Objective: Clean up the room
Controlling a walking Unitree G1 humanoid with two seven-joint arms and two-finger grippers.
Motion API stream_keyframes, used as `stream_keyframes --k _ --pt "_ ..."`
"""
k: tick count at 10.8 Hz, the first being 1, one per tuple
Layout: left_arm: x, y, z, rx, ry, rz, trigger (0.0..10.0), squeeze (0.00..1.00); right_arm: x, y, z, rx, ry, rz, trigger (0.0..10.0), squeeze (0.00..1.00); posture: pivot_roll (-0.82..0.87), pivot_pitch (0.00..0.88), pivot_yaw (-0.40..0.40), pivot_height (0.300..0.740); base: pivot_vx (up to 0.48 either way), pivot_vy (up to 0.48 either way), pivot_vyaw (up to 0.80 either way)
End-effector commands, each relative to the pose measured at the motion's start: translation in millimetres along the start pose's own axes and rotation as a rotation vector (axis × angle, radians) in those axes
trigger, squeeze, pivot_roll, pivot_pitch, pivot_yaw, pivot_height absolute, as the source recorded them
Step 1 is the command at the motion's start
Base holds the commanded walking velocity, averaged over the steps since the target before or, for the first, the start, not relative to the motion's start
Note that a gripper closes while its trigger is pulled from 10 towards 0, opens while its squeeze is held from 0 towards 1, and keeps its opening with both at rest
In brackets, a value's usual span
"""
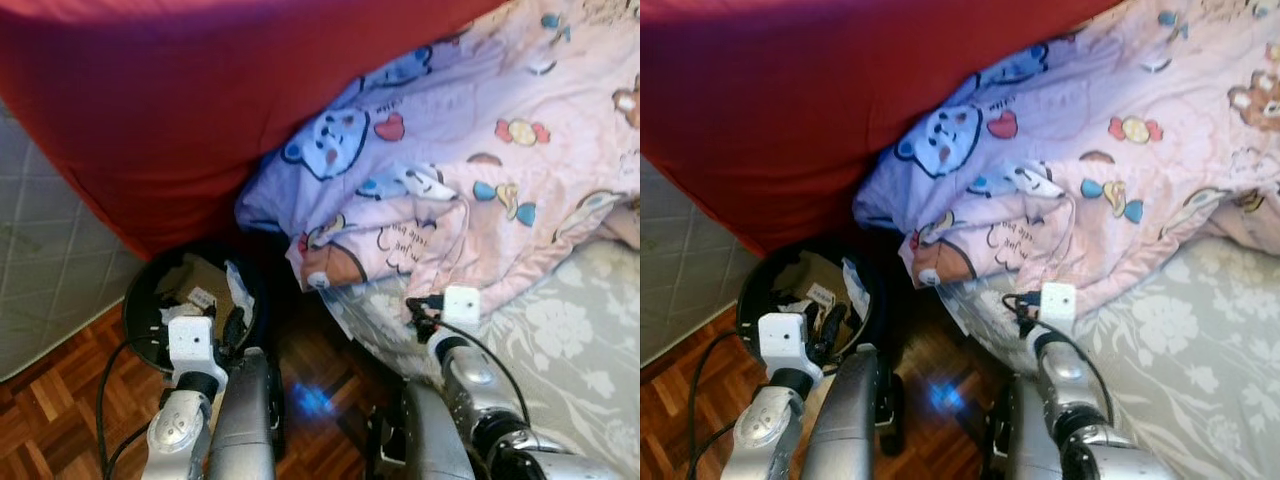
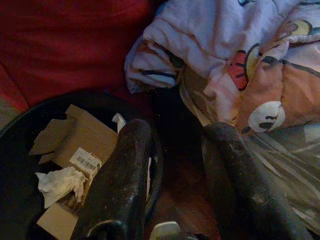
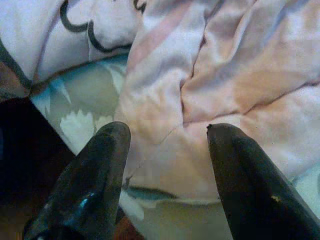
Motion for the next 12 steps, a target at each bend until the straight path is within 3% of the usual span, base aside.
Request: stream_keyframes --k 1,9,10,11,12 --pt "-8.8 5.2 8.8 0.017 0.042 0.003 10.0 0.00 -19.7 -1.4 5.4 -0.013 0.062 -0.023 10.0 0.00 0.26 0.441 -0.001 0.629 0.000 0.000 0.00" --pt "-5.3 4.5 24.5 0.017 0.082 -0.007 10.0 0.00 -15.4 7.8 2.6 0.048 0.071 0.051 10.0 0.00 0.31 0.485 0.014 0.629 0.000 0.000 0.00" --pt "-4.5 5.1 27.8 0.022 0.086 -0.007 10.0 0.00 -14.3 4.4 2.1 0.036 0.071 0.046 8.0 0.00 0.31 0.491 0.014 0.629 0.000 0.000 0.00" --pt "-3.7 5.5 30.2 0.027 0.089 -0.008 10.0 0.00 -15.0 2.5 2.2 0.030 0.074 0.049 0.0 0.00 0.31 0.496 0.014 0.629 0.000 0.000 0.00" --pt "-3.5 5.5 33.2 0.031 0.092 -0.007 10.0 0.00 -19.1 -0.1 3.2 0.018 0.093 0.075 0.0 0.00 0.31 0.504 0.014 0.629 0.000 0.000 0.00"
Point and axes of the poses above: a point about 5 cm out from each wrist's last joint towards the gripper, its own z axis pointing back from the gripper into the wrist, its own x axis along the axis of the wrist's last joint, y = z × x, the point moved 5 cm from there along -z, pointing out of the wrist towards the gripper, and after that the axes turned 15 degrees about z, right-handed, at the moved point
